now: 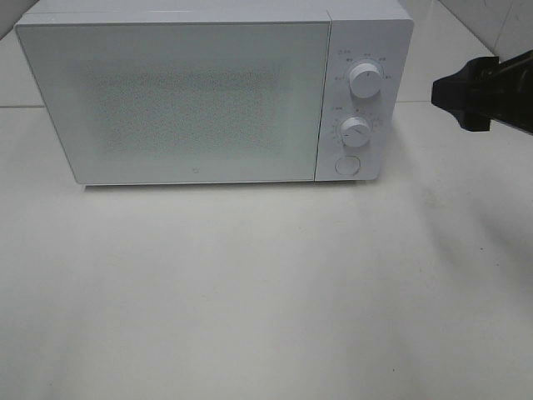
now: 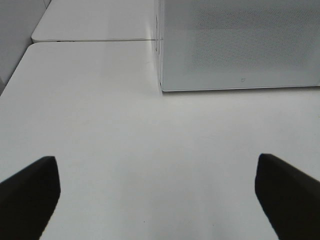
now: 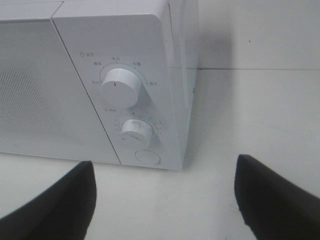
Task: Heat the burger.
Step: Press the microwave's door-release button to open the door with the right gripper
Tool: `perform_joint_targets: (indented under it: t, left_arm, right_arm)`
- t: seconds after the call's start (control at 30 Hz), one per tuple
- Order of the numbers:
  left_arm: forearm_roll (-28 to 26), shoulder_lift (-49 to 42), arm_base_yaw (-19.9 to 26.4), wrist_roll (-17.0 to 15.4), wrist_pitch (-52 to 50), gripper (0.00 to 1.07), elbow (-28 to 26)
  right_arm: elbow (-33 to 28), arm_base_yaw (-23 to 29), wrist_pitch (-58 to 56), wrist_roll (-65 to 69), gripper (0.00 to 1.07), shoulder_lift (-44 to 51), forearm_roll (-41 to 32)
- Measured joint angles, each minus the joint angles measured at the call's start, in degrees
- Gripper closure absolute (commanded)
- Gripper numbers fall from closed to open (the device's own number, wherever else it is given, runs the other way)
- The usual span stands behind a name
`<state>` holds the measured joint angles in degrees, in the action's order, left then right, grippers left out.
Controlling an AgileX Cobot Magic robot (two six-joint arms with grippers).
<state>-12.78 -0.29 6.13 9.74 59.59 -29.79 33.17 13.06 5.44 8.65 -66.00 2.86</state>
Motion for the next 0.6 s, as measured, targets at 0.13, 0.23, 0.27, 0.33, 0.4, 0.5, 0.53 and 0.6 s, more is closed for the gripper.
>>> perform_joint_targets:
  t: [0.13,0.23,0.27,0.33,0.4,0.5,0.53,0.6]
  left_arm:
    - [0.00,0.00,0.00,0.00,0.00,0.09,0.00]
    - [0.00,0.00,0.00,0.00,0.00,0.09,0.00]
    - [0.00,0.00,0.00,0.00,0.00,0.09,0.00]
    - [0.00,0.00,0.00,0.00,0.00,0.09,0.00]
    - [0.00,0.00,0.00,0.00,0.00,0.09,0.00]
    - [0.00,0.00,0.00,0.00,0.00,0.09,0.00]
    - [0.00,0.00,0.00,0.00,0.00,0.09,0.00]
    - [0.00,0.00,0.00,0.00,0.00,0.09,0.00]
  right_arm:
    - [-0.34,0.00,7.91,0.00,0.32,-5.16,0.06]
    - [-1.89,0.00,15.13,0.00,0.32,-8.31,0.00]
    - [-2.81,0.00,17.99,0.00,0.32,-9.40,0.00]
    - [-4.70,0.00,23.03,0.00,0.32,-11.17,0.00]
    - [-6.36,0.00,27.67,-0.29,0.32,-12.83,0.00]
    - [-8.59,0.00,34.38,-1.72,0.32,-15.18,-1.09]
    - [-8.59,0.00,34.38,-1.72,0.32,-15.18,-1.09]
    - [-10.77,0.00,39.71,-4.13,0.32,-17.36,-3.90]
